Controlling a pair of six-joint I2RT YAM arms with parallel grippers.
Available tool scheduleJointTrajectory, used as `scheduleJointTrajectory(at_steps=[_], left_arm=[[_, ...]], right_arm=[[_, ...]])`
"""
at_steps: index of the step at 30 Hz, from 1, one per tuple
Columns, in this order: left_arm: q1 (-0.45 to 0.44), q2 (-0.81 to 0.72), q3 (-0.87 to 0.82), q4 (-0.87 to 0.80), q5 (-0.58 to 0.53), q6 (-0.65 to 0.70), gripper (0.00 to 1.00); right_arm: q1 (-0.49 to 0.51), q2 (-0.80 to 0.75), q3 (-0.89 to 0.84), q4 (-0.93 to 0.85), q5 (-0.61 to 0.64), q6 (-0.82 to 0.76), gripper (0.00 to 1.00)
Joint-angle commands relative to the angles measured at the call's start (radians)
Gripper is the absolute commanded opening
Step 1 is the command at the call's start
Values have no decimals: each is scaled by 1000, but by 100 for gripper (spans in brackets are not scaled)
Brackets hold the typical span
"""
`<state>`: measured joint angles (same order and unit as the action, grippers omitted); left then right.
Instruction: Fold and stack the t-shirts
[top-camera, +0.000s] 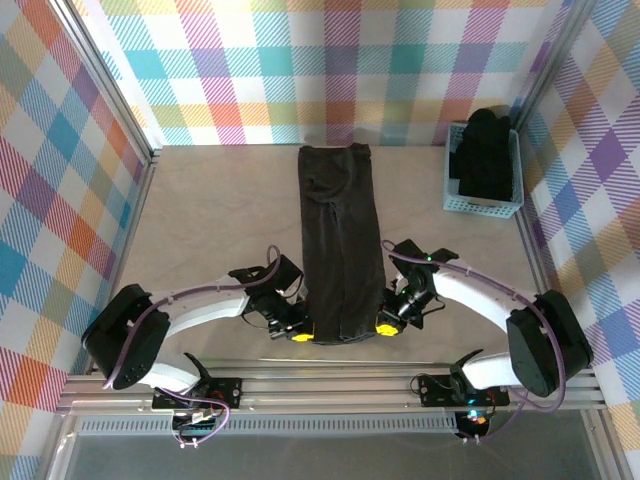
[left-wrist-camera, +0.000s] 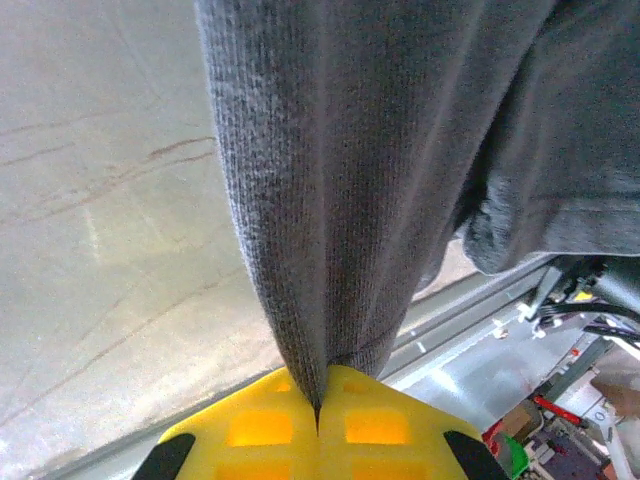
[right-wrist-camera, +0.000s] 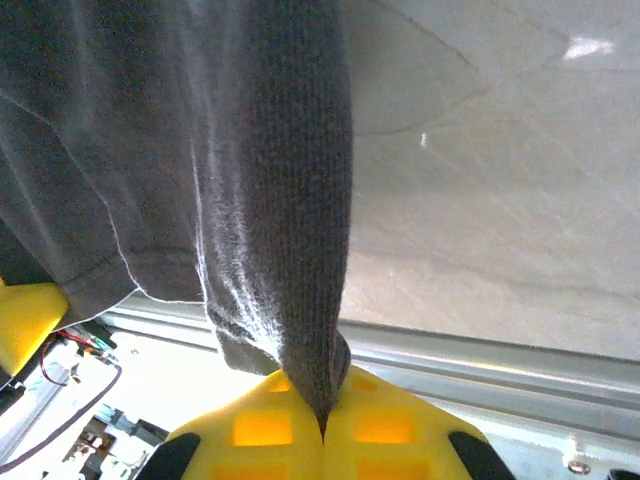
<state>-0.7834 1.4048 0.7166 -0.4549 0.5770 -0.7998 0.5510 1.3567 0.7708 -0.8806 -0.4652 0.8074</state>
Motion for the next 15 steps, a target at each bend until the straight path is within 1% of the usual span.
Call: scheduleJointTrajectory(at_steps=[1,3,6,9,15], left_arm=[[-12,-73,74,-65,-53,-28,0],[5,-89,103,-59,-95,-48,0],[55,-74,152,-2,-127,-73,0],[124,2,230,59,-133,-91,0],[248,192,482,34,-178,-57,0]], right_arm=[[-25,-8,105,-74,21,0,0],[-64,5,167,-92,33,-14,0],[-114,73,290,-110,32,-57,0],[-146,173,426,-118,22,-92,0],[-224,392,706,-131,41,-135,0]])
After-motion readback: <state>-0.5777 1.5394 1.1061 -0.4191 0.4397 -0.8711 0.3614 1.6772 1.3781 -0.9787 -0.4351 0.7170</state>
